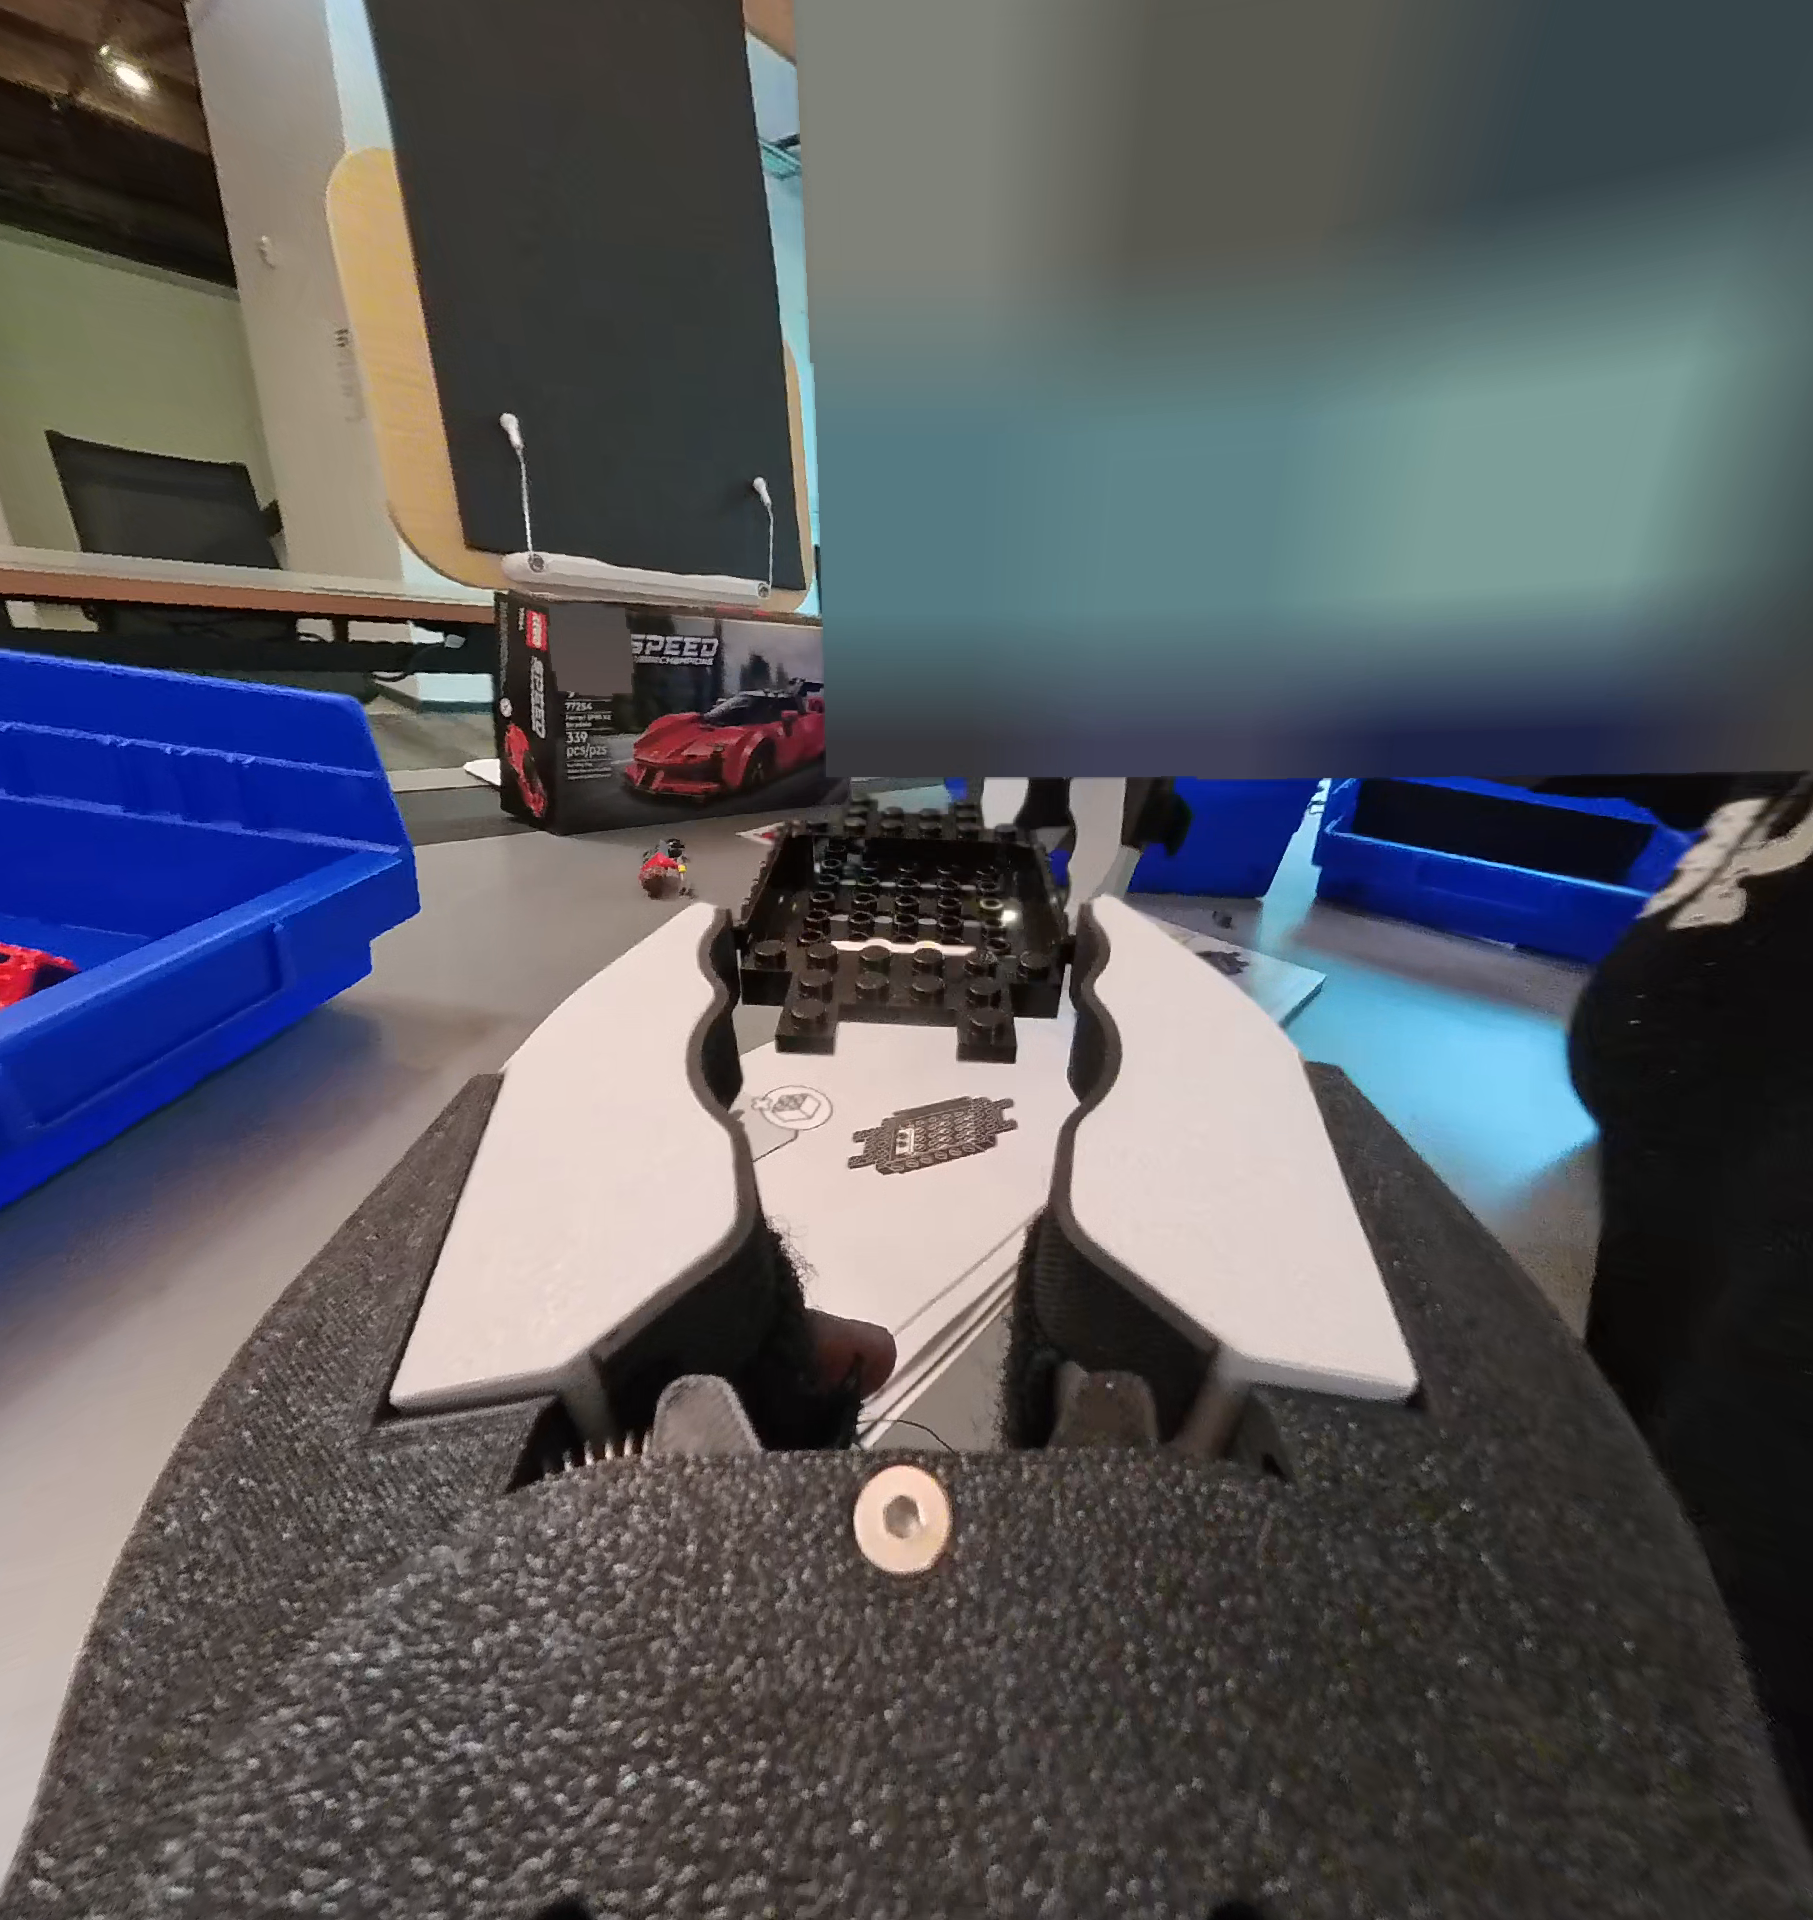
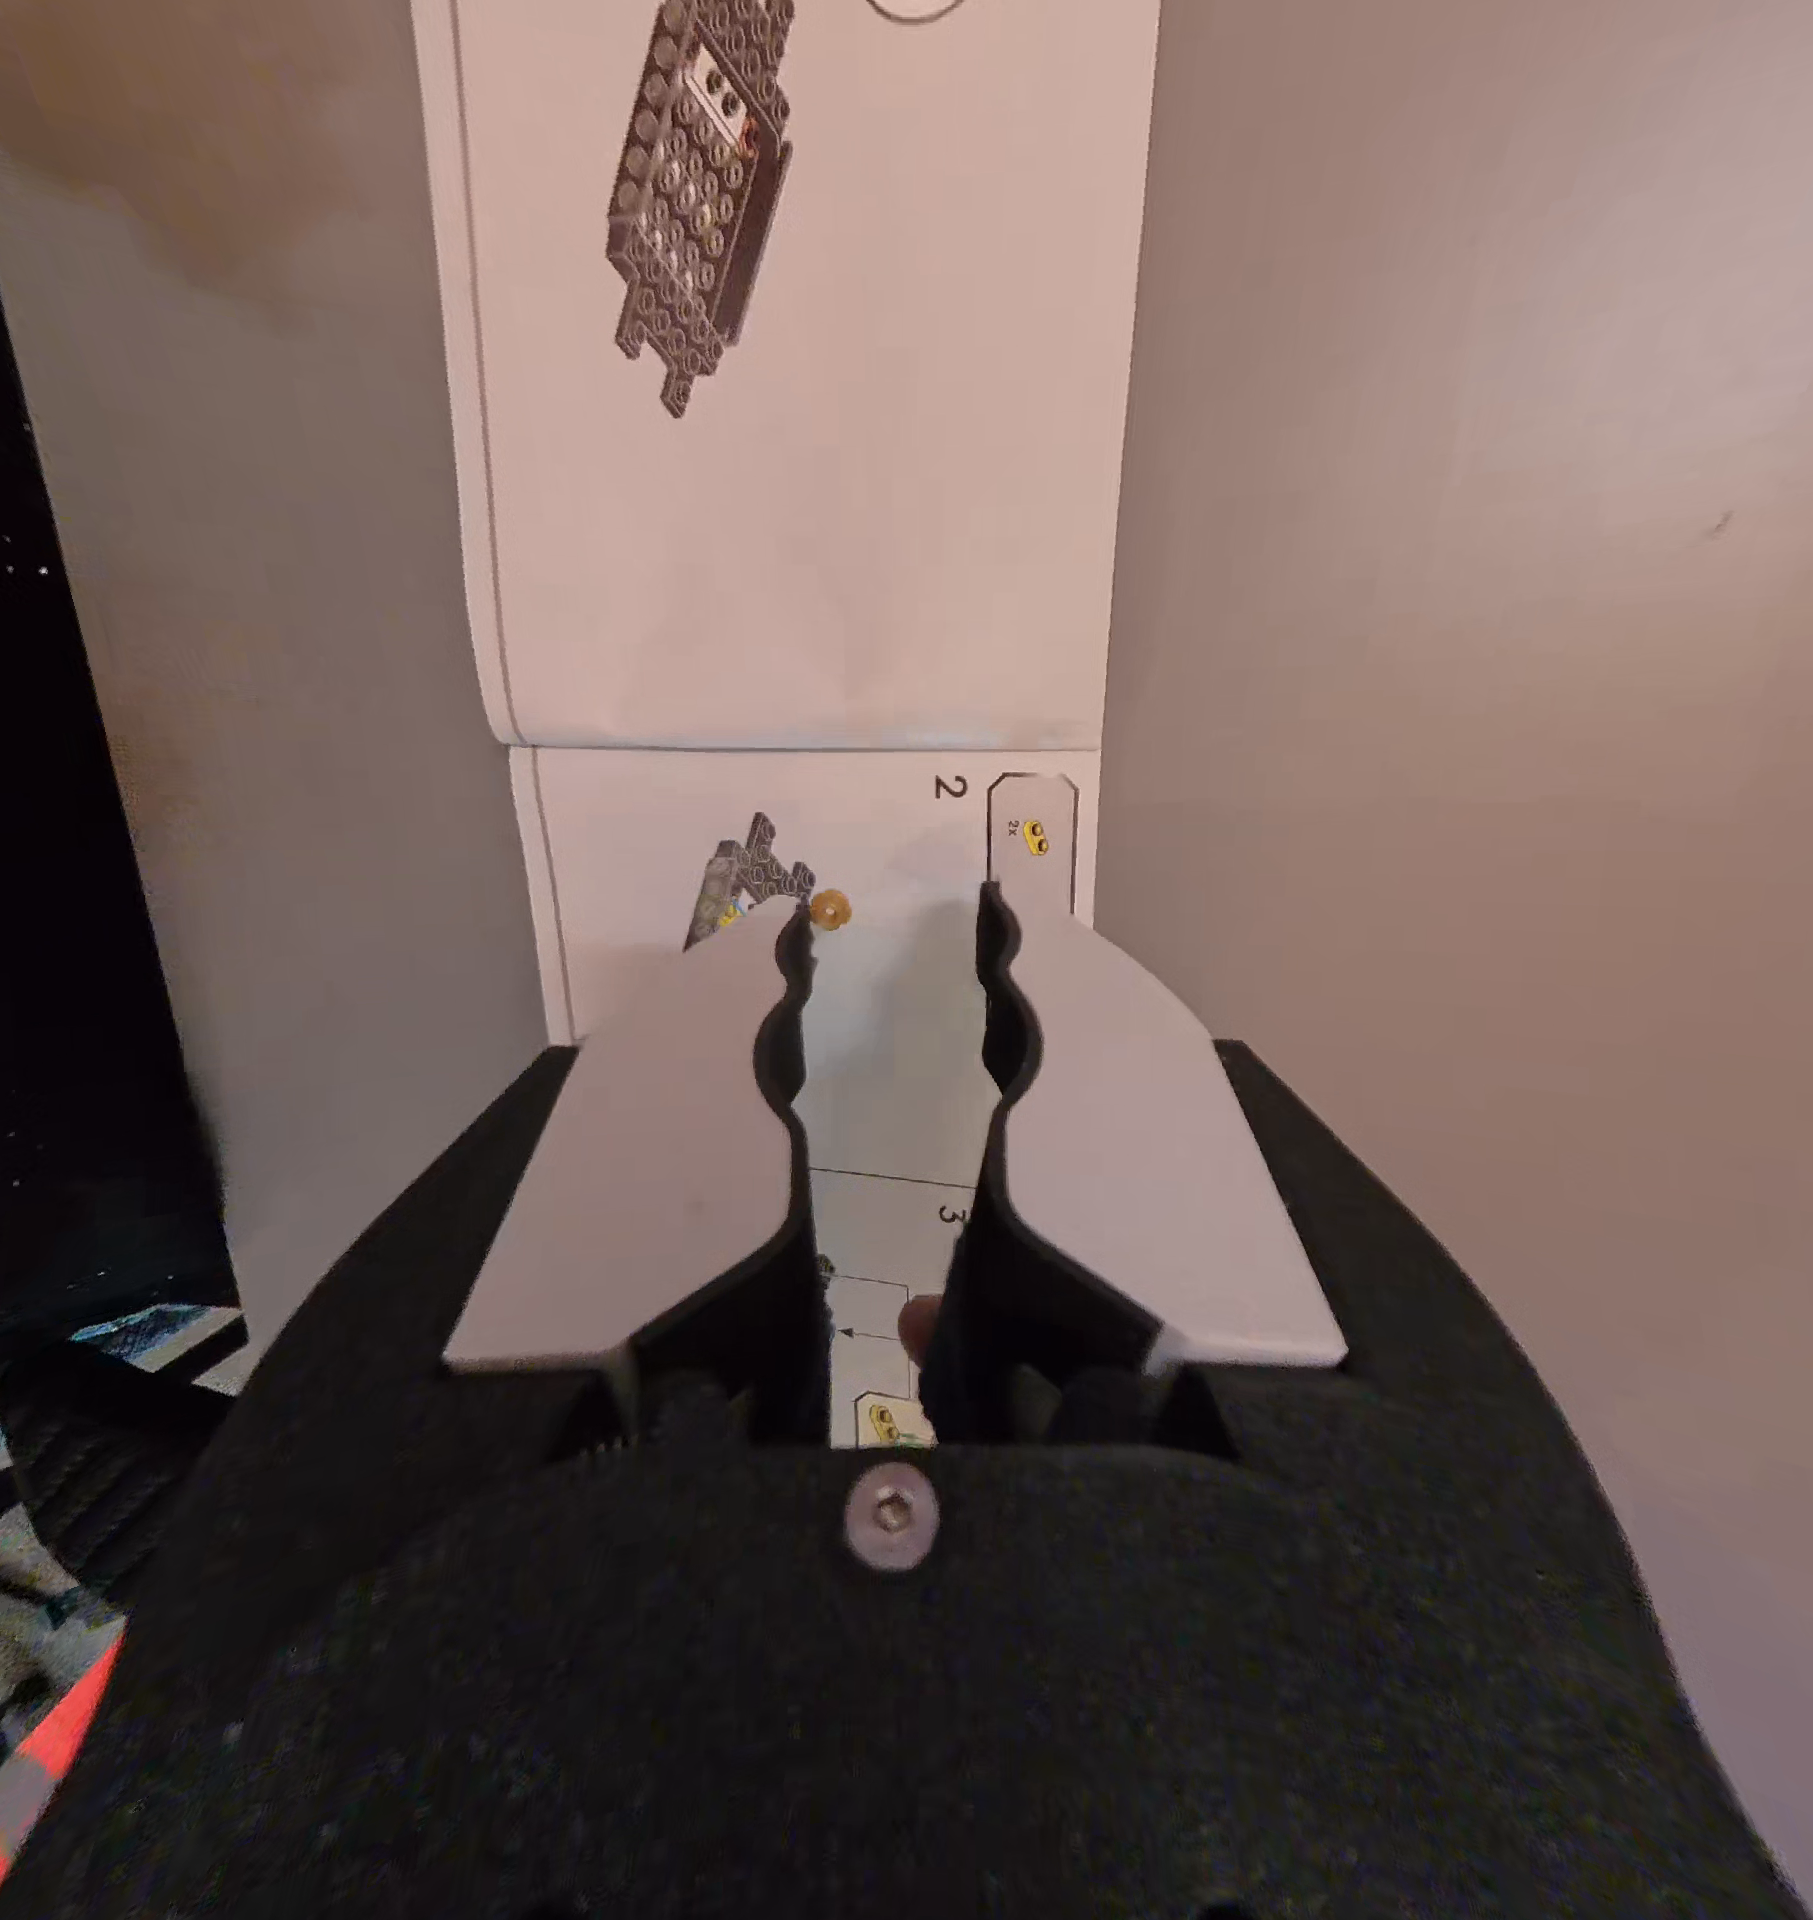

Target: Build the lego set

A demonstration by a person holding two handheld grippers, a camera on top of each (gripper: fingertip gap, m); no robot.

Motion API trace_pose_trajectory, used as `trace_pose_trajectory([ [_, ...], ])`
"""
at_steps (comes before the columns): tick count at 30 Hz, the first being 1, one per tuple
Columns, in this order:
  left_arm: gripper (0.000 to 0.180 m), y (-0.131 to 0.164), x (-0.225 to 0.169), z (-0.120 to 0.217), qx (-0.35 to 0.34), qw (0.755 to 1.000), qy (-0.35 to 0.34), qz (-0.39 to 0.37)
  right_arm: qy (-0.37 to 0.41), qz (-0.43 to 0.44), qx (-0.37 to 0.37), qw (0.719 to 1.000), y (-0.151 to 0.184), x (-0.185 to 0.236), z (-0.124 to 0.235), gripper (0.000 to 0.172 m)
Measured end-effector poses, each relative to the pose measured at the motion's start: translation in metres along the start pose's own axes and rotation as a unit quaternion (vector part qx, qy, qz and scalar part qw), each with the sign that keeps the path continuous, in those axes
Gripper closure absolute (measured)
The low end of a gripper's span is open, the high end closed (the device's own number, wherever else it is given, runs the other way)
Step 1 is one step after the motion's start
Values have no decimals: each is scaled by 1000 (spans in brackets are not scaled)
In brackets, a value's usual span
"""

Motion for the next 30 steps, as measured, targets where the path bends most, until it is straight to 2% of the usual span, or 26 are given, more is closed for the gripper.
trace_pose_trajectory([
  [6, 119, 2, 1, -9, 19, 999, -29, -22, 37, 32, -73, 996, -15, 3, 28, 138],
  [11, 119, -5, -12, -12, 9, 998, -36, -49, 61, 45, -143, 987, -24, 9, 73, 135],
  [15, 120, -12, -16, -13, -13, 998, -28, -52, 84, 43, -209, 973, -15, 20, 110, 130],
  [18, 120, -10, -13, -15, -11, 999, -29, -42, 91, 27, -239, 966, 5, 23, 140, 133],
  [23, 120, -12, -18, -29, -10, 999, -16, -34, 137, 15, -248, 959, 67, 23, 186, 147],
  [27, 119, -14, -14, -47, -1, 1000, -20, -24, 174, 8, -226, 958, 114, 9, 215, 151],
  [30, 119, -22, -12, -63, -6, 998, -31, -46, 193, 33, -160, 967, 146, -7, 221, 164],
])
Point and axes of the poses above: each gripper's, where its closed fingertips meet, z back along the fingers, y out of its underside, x = y × z across the jaws, the point moved 3 cm from there along z, back along the fingers, and after that the axes turned 1 degree about -x, right-handed, at the moved point
